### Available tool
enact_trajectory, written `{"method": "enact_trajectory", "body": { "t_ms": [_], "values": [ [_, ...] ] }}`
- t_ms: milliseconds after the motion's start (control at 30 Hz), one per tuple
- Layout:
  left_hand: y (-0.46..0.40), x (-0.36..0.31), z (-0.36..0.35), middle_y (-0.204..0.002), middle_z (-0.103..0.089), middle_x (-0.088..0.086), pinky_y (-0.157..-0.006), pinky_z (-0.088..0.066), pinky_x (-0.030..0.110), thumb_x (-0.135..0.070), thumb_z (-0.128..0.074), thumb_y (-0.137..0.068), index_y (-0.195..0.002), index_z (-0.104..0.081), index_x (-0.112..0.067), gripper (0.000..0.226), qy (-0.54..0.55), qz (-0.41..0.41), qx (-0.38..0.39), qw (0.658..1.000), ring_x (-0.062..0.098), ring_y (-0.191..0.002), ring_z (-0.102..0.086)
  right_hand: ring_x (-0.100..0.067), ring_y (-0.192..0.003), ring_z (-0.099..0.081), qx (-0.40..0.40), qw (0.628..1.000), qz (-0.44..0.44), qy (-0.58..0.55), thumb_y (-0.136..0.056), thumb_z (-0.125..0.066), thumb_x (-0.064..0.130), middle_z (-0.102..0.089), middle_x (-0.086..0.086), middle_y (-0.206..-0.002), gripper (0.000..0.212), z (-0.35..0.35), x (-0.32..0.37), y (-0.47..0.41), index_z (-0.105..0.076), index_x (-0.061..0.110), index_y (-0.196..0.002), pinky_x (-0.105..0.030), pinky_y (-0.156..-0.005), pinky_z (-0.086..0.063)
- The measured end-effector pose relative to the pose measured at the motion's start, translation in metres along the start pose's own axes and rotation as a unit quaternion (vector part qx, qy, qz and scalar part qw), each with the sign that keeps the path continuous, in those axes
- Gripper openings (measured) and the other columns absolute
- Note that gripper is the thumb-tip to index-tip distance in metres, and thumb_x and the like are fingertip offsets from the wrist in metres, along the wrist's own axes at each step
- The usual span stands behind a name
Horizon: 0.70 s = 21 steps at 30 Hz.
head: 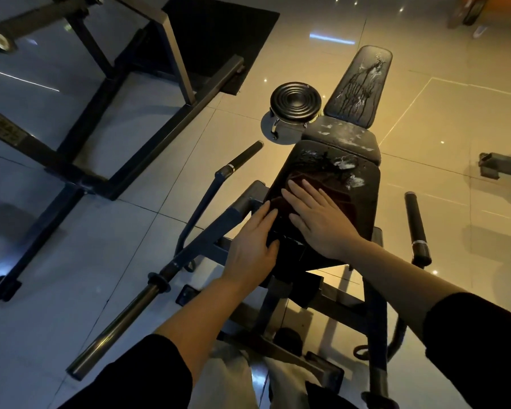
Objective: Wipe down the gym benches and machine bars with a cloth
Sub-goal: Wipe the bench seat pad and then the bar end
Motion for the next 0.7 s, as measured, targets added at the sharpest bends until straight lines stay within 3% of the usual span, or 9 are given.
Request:
{"method": "enact_trajectory", "body": {
  "t_ms": [133, 233, 333, 467, 567, 700],
  "values": [
    [0.0, 0.007, 0.002, -0.159, -0.019, -0.003, -0.109, -0.023, 0.02, -0.016, -0.056, -0.096, -0.151, -0.025, -0.014, 0.063, -0.017, -0.015, 0.018, 1.0, 0.011, -0.143, -0.026, -0.016, -0.15, 0.012, 0.007, 0.993, -0.113, -0.009, -0.105, -0.022, 0.042, 0.009, 0.005, -0.163, 0.055, 0.006, -0.028, -0.001, -0.007, 0.03, -0.156, -0.04, -0.121, 0.004],
    [0.0, 0.007, 0.002, -0.159, -0.019, -0.003, -0.11, -0.026, 0.022, -0.015, -0.057, -0.095, -0.151, -0.026, -0.014, 0.064, -0.022, -0.015, 0.018, 0.999, 0.012, -0.142, -0.027, -0.02, -0.149, 0.014, 0.006, 0.986, -0.169, -0.009, -0.104, -0.021, 0.045, 0.011, 0.001, -0.163, 0.06, 0.003, -0.012, -0.032, 0.0, 0.024, -0.156, -0.043, -0.121, 0.005],
    [0.002, 0.003, 0.002, -0.157, -0.026, 0.001, -0.11, -0.025, 0.024, -0.012, -0.058, -0.094, -0.15, -0.028, -0.012, 0.063, -0.011, -0.014, 0.002, 1.0, 0.014, -0.142, -0.028, -0.019, -0.149, 0.012, -0.012, 0.994, -0.105, -0.005, -0.105, -0.02, 0.045, 0.004, 0.001, -0.164, 0.061, 0.0, 0.016, -0.037, 0.001, 0.02, -0.156, -0.042, -0.122, 0.004],
    [0.007, 0.006, 0.004, -0.152, -0.036, 0.005, -0.11, -0.038, 0.036, -0.009, -0.06, -0.092, -0.146, -0.035, -0.01, 0.06, -0.006, -0.028, -0.005, 1.0, 0.019, -0.134, -0.042, -0.013, -0.149, 0.012, -0.004, 1.0, -0.017, 0.009, -0.104, -0.022, 0.046, 0.002, 0.006, -0.164, 0.058, -0.002, 0.009, -0.003, -0.006, 0.026, -0.156, -0.039, -0.123, 0.001],
    [0.005, 0.01, 0.006, -0.156, -0.028, 0.0, -0.109, -0.039, 0.034, -0.011, -0.059, -0.093, -0.148, -0.032, -0.013, 0.061, -0.015, -0.021, 0.011, 1.0, 0.016, -0.134, -0.041, -0.016, -0.15, 0.01, 0.0, 0.994, -0.111, -0.008, -0.104, -0.023, 0.047, 0.009, 0.003, -0.164, 0.058, 0.005, -0.015, -0.008, -0.007, 0.028, -0.156, -0.039, -0.122, 0.0],
    [0.005, 0.011, 0.01, -0.156, -0.027, -0.004, -0.107, -0.042, 0.032, -0.013, -0.06, -0.093, -0.148, -0.034, -0.014, 0.061, -0.008, -0.016, 0.011, 1.0, 0.013, -0.136, -0.038, -0.029, -0.15, 0.005, -0.06, 0.967, -0.246, -0.03, -0.104, -0.028, 0.042, 0.01, -0.013, -0.162, 0.063, 0.005, -0.006, -0.032, -0.006, 0.014, -0.156, -0.042, -0.122, -0.003]
  ]
}}
Point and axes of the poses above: each hand's wrist, its own y-axis away from the middle knuckle, its own z-axis out of the back of the hand, x = y × z, the point moved 3 cm from there along -y, towards the middle knuckle
